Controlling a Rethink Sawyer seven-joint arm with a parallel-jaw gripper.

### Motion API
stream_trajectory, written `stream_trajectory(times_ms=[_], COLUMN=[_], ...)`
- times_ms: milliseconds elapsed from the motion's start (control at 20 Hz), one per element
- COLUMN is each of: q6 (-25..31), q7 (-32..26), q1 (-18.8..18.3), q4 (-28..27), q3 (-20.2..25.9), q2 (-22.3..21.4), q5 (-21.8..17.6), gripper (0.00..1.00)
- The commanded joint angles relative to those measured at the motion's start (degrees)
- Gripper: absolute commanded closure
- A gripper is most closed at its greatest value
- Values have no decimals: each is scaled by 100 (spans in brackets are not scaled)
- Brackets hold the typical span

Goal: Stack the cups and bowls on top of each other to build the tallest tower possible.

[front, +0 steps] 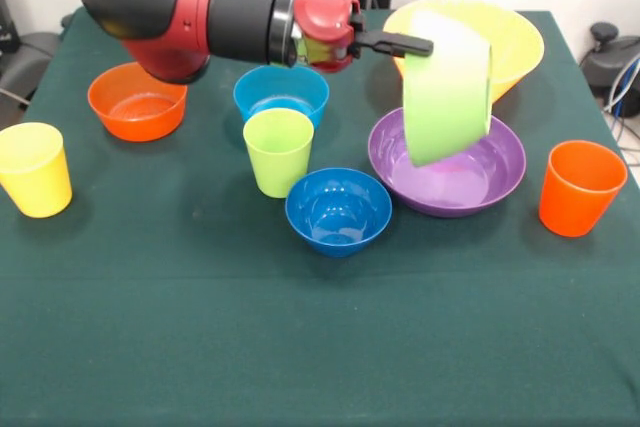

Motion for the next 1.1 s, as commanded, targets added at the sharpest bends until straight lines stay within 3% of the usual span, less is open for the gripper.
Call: stream_trajectory(times_ms=[50, 350, 750, 1100], q6=[304, 816, 1923, 2018], q7=[-1124, -993, -1289, -1484], q1=[218, 205, 279, 143], q4=[-957, -967, -1690, -1874], q3=[-527, -555, -760, -688], q2=[658, 972, 1540, 1873], q5=[-259, -85, 19, -102], gripper=[100, 100, 100, 100])
